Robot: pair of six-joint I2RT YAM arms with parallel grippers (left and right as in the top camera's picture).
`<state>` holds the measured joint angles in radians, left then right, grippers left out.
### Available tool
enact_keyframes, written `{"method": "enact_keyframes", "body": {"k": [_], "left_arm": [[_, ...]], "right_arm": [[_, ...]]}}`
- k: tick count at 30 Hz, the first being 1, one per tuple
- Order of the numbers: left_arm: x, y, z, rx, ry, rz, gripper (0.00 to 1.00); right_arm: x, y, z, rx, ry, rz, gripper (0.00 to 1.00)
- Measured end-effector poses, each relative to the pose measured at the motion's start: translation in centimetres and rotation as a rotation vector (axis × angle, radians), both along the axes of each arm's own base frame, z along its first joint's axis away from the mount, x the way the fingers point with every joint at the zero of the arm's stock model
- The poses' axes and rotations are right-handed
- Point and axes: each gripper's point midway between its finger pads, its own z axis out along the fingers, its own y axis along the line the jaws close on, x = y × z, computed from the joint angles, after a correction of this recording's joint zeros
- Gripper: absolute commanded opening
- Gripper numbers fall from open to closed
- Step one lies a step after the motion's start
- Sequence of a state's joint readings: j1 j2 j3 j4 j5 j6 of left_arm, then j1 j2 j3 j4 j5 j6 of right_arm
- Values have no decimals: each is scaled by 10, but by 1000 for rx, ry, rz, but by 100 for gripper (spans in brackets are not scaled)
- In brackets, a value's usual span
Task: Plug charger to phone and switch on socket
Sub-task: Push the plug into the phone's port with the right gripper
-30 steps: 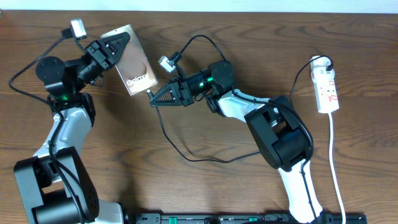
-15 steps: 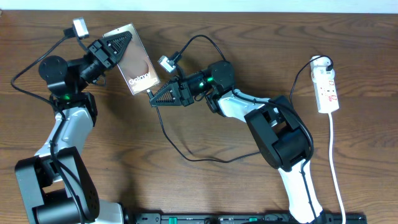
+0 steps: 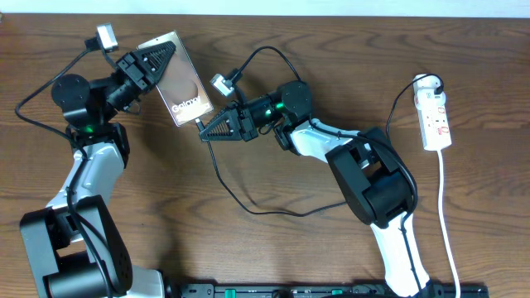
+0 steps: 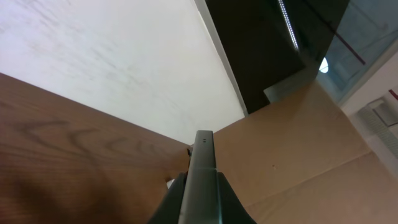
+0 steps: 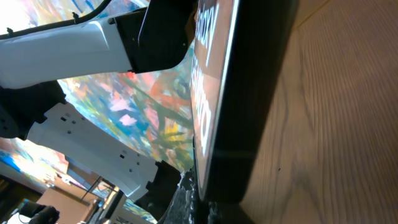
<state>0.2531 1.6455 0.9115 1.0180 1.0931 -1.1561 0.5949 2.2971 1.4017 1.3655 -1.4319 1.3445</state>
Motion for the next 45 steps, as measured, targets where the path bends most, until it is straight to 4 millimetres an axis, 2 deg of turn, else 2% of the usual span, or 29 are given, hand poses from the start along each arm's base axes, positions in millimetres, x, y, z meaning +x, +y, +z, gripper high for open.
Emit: {"method": "enact_keyframes", "body": {"k": [7, 45], "left_arm": [[1, 1, -5, -10, 33, 3, 8], [0, 0, -4, 0, 21, -5, 7]], "right_arm": [[0, 0, 0, -1, -1, 2, 1], [3, 2, -2, -18, 42, -14, 1]]}}
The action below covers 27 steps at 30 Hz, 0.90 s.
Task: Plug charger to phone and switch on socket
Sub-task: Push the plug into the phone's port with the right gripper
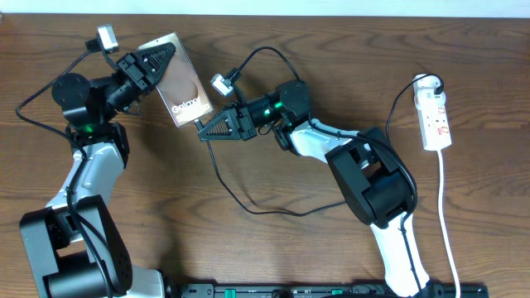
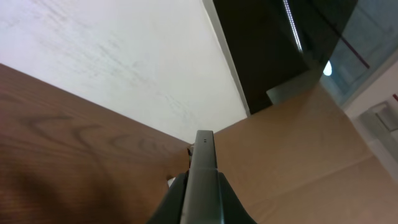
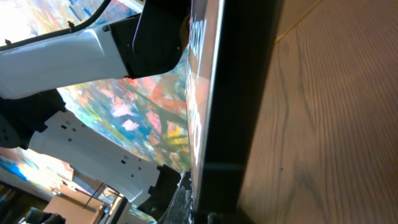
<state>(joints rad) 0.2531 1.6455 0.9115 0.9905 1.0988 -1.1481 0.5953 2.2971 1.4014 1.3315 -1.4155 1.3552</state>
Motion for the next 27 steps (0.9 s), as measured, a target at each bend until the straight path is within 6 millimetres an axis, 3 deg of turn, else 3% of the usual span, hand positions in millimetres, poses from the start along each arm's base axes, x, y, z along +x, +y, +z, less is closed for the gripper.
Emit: {"method": "enact_keyframes", "body": {"k": [27], "left_arm": [[0, 1, 3, 19, -32, 7, 7]], "right_arm": [[5, 2, 2, 3, 28, -33, 1]]}}
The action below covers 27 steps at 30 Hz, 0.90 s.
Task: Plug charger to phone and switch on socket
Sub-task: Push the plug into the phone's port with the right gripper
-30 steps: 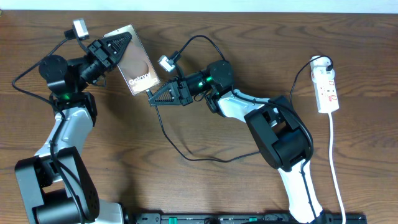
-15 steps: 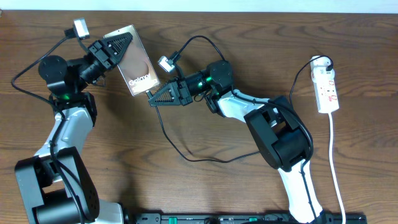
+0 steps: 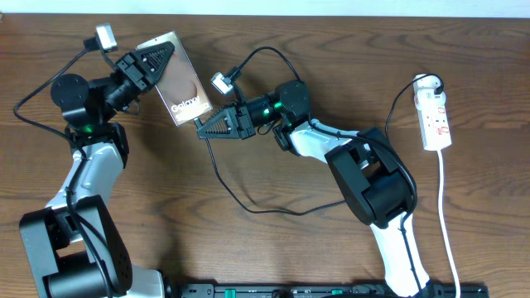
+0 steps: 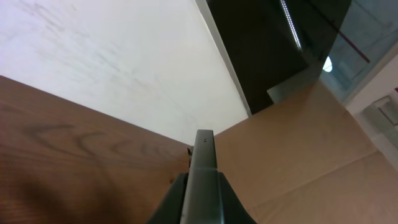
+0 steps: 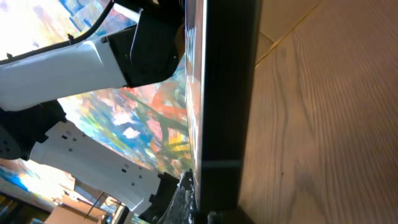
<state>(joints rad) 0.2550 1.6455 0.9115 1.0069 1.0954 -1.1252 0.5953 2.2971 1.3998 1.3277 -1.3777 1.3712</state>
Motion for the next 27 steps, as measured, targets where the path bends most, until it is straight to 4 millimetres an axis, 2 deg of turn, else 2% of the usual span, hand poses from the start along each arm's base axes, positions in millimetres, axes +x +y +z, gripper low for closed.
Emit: {"method": "enact_keyframes", "body": {"k": [27], "left_arm": [[-1, -5, 2, 23, -28, -12, 7]], "right_arm": [[5, 2, -2, -3, 21, -26, 1]]}}
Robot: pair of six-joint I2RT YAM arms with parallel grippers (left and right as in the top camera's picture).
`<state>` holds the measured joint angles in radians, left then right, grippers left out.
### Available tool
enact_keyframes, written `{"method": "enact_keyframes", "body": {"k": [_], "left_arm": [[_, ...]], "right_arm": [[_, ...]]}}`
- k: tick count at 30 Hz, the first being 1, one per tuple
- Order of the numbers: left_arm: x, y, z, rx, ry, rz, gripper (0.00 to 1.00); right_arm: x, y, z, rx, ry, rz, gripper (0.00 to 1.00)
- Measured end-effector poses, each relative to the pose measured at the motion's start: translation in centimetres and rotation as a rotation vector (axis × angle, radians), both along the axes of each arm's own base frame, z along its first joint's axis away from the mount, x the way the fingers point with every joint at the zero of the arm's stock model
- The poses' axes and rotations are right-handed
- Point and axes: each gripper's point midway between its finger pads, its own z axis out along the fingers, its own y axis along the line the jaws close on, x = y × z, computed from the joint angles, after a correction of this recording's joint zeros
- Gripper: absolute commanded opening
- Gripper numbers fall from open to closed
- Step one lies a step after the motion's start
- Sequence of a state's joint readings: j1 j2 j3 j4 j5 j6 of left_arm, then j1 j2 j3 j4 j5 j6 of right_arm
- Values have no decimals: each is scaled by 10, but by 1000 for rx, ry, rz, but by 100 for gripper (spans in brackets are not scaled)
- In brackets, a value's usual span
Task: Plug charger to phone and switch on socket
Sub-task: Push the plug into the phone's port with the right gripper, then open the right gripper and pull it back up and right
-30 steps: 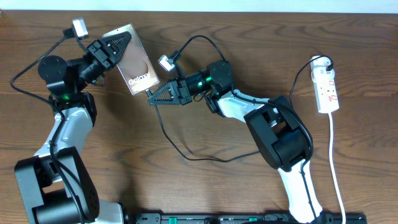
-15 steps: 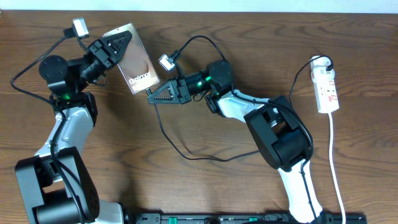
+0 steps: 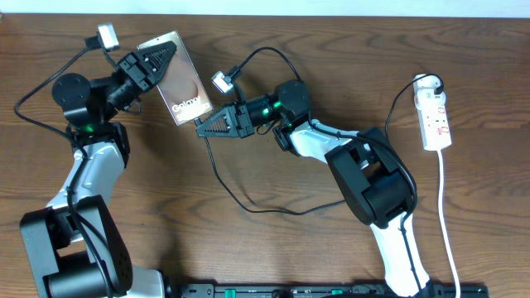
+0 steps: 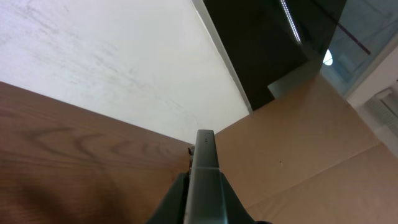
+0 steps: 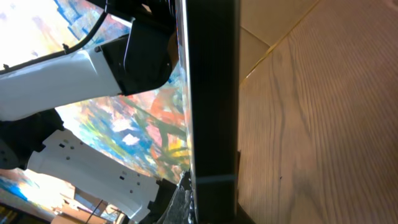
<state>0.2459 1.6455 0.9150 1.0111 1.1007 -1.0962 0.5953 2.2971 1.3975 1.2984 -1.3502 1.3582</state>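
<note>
The phone, screen up with "Galaxy" on it, is held off the table by my left gripper, shut on its far left edge. In the left wrist view the phone shows edge-on between the fingers. My right gripper meets the phone's near corner and is shut on the charger plug, which its fingers hide. The right wrist view is filled by the phone's dark edge. The black charger cable loops across the table. The white socket strip lies far right.
The strip's white cord runs along the right side to the front edge. Both arms reach in over the back half of the wooden table. Thin camera cables arch above each wrist.
In the right wrist view the phone now stands almost fully edge-on, with less of its screen showing. Overhead, both grippers and the phone sit practically where they were.
From the oldest moment my left gripper held the phone and my right gripper held the plug at its near corner. Across the moments the phone's screen showed less and less in the right wrist view, until only its dark edge faces that camera.
</note>
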Motion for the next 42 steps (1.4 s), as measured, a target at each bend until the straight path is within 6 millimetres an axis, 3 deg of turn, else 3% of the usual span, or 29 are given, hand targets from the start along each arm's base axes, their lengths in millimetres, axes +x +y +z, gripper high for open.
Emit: {"method": "enact_keyframes", "body": {"k": [21, 31, 37, 42], "left_arm": [[0, 0, 2, 5, -9, 1, 8], [-2, -5, 0, 25, -22, -22, 7], [-3, -5, 0, 26, -22, -24, 7], [-6, -9, -2, 22, -7, -55, 8]], "right_arm": [[1, 0, 1, 3, 2, -8, 1], [12, 4, -3, -12, 56, -62, 16], [14, 5, -4, -15, 60, -71, 41], [19, 6, -2, -3, 56, -102, 77]]}}
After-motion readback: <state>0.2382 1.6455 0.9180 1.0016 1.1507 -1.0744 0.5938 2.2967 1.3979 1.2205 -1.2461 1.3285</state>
